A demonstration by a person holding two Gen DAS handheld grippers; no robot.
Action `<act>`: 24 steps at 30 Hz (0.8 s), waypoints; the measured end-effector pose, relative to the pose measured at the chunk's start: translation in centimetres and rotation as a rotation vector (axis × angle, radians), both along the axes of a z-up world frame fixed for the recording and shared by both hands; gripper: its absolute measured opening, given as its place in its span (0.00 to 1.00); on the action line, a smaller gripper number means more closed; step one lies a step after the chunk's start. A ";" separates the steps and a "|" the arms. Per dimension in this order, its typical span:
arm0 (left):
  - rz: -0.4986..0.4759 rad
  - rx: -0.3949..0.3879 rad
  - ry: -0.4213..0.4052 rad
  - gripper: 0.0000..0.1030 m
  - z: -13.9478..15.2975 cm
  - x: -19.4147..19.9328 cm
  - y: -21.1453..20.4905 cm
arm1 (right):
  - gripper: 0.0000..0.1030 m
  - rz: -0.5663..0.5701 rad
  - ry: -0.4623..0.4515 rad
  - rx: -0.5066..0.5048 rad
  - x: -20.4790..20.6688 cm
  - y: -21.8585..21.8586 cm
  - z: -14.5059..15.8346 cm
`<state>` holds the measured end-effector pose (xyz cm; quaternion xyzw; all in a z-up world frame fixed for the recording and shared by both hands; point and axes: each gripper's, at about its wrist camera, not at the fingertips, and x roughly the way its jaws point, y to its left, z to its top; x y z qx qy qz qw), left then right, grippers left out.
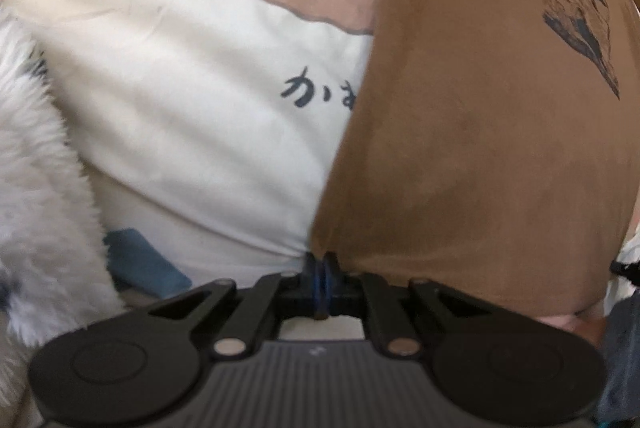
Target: Fold clothes
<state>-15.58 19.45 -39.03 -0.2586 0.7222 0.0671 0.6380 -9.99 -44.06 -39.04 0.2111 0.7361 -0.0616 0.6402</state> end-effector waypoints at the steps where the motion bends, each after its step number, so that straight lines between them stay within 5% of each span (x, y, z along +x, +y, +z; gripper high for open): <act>1: 0.019 -0.015 0.006 0.06 0.1 0.0 0.3 | 0.15 -0.007 -0.002 0.005 -0.2 -0.3 0.0; 6: 0.057 -0.023 -0.020 0.40 2.3 0.7 1.6 | 0.31 -0.033 -0.035 0.006 -1.5 -2.0 1.2; 9: 0.068 -0.015 -0.057 0.44 4.3 1.5 2.4 | 0.40 -0.059 -0.073 -0.004 -2.5 -3.5 2.7; 19: 0.057 0.060 -0.178 0.50 10.9 4.6 5.2 | 0.42 -0.081 -0.252 -0.034 -4.8 -8.5 8.5; 24: 0.048 0.086 -0.246 0.50 13.9 8.5 5.7 | 0.42 -0.091 -0.349 -0.044 -4.5 -5.7 10.2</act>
